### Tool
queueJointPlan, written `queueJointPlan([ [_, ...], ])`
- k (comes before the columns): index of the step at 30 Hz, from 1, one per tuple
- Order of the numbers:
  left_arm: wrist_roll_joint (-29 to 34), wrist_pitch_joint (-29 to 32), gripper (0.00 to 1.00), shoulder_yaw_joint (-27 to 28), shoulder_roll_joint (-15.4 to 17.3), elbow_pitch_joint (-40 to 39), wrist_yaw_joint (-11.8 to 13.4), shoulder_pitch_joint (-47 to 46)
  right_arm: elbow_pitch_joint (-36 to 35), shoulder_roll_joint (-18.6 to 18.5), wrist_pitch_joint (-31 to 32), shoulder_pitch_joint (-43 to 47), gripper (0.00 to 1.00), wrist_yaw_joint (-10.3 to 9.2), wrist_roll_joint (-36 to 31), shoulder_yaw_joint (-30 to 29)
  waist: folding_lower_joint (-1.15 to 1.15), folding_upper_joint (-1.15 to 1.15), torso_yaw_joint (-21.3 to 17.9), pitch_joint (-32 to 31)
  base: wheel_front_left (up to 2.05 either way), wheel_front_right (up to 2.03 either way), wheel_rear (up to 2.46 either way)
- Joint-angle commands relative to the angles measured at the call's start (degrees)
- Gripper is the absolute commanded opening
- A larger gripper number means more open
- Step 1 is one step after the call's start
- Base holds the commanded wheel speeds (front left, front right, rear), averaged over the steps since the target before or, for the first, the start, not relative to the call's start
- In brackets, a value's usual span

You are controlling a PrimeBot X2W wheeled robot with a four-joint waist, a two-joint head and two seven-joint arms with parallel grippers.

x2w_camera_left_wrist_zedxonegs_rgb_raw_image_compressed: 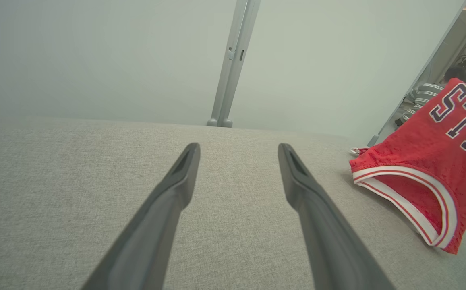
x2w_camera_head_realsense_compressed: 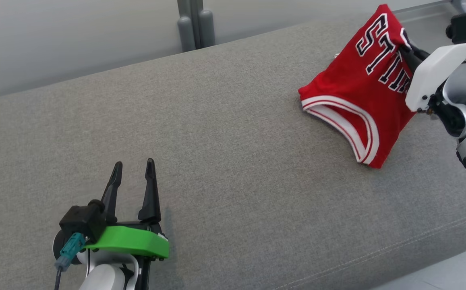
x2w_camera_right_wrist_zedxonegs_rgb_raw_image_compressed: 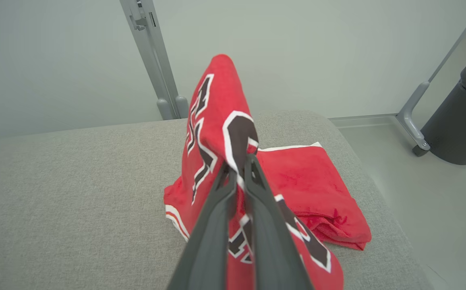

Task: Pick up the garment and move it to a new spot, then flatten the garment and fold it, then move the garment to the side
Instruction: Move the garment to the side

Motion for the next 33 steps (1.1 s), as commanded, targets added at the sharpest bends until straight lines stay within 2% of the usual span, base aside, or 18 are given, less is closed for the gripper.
queueJointPlan([
  [1, 0.47, -0.22, 1.0, 0.2, 0.15, -0.19, -0.12, -0.34, 1.1, -0.17, -0.7, -1.64, 0.0, 0.0, -0.95, -0.86, 0.0, 0.0, 1.62, 1.06, 0.0, 0.0, 0.0],
  [9, 1.05, 0.14, 1.0, 0.15, 1.08, -0.84, 0.15, -1.52, 7.13, -2.49, -4.13, -5.37, 0.0, 0.0, -4.3, -5.45, 0.0, 0.0, 3.97, 3.99, 0.0, 0.0, 0.0],
  [15, 1.65, 0.92, 1.0, 0.0, 1.97, -1.81, 0.4, -2.61, 12.85, -5.14, -10.74, -8.03, 0.0, -0.01, -7.56, -10.76, 0.0, 0.0, 5.47, 7.0, 0.0, 0.0, 0.0],
  [25, 2.66, 2.4, 1.0, -0.94, 3.34, -3.44, 0.48, -4.64, 24.49, -6.01, -18.15, -10.54, 0.0, 0.0, -10.36, -18.85, 0.0, 0.0, 7.85, 12.28, 0.0, 0.0, 0.0],
  [33, 3.7, 3.83, 1.0, -1.5, 4.63, -5.22, 0.69, -5.97, 31.74, -8.87, -21.88, -12.42, 0.0, 0.0, -13.17, -23.64, 0.0, 0.0, 10.11, 16.33, 0.0, 0.0, 0.0],
])
